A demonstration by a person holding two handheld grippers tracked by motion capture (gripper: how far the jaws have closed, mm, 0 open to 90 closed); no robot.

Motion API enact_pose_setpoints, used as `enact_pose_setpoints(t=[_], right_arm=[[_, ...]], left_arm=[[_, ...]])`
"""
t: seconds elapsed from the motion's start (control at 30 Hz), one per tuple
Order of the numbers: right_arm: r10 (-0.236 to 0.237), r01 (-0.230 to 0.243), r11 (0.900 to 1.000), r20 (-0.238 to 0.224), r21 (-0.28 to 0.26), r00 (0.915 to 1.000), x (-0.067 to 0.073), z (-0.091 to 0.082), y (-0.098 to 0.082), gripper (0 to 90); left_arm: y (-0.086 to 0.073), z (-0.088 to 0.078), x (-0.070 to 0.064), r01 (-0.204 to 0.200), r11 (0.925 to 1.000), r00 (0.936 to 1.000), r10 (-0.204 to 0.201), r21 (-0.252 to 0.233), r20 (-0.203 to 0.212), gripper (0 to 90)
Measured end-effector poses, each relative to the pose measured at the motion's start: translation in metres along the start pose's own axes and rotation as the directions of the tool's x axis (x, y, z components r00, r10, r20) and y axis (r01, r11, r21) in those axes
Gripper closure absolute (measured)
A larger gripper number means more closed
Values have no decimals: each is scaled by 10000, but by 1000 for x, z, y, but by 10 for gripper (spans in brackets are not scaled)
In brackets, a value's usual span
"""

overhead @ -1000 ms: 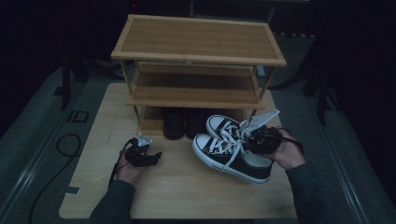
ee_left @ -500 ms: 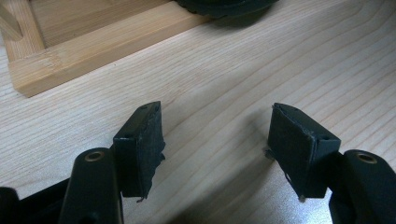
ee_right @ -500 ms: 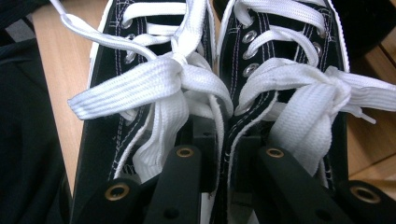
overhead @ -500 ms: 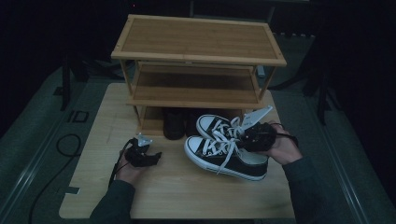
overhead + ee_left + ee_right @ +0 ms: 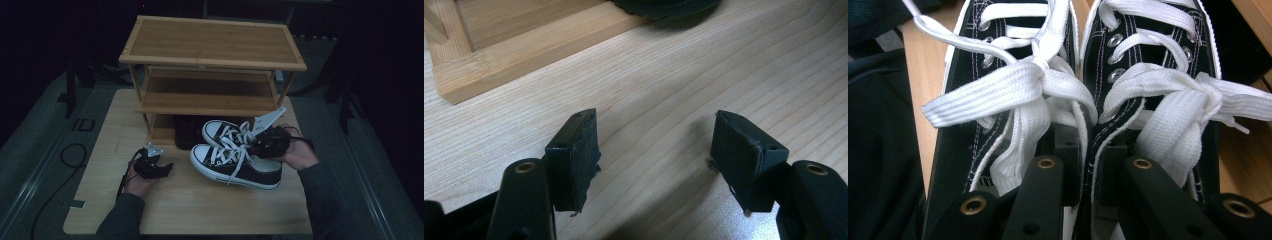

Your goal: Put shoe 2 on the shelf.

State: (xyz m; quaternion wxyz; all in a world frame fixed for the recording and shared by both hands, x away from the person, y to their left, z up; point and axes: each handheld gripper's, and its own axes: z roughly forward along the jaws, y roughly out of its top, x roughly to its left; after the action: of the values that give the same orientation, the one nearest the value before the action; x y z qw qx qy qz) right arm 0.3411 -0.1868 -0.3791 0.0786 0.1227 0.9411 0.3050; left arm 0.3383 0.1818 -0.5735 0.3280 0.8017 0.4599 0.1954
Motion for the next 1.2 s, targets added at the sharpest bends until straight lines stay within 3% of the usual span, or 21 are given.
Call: enact_pose_setpoints(t=[0.47, 0.93, 1.2], right_arm=[[-849, 837, 9960, -406, -297, 9956, 1, -2, 21, 841], [-933, 888, 9904, -375, -1056, 9949, -6, -16, 37, 841], [-842, 831, 9897, -45, -1162, 9964, -15, -31, 43, 840]], left_arm=[[0, 0, 0, -20, 10000, 10000, 20, -6, 17, 360], [0, 0, 0, -54, 10000, 10000, 54, 5, 35, 360], [-1, -1, 0, -49, 10000, 10000, 49, 0, 45, 360]])
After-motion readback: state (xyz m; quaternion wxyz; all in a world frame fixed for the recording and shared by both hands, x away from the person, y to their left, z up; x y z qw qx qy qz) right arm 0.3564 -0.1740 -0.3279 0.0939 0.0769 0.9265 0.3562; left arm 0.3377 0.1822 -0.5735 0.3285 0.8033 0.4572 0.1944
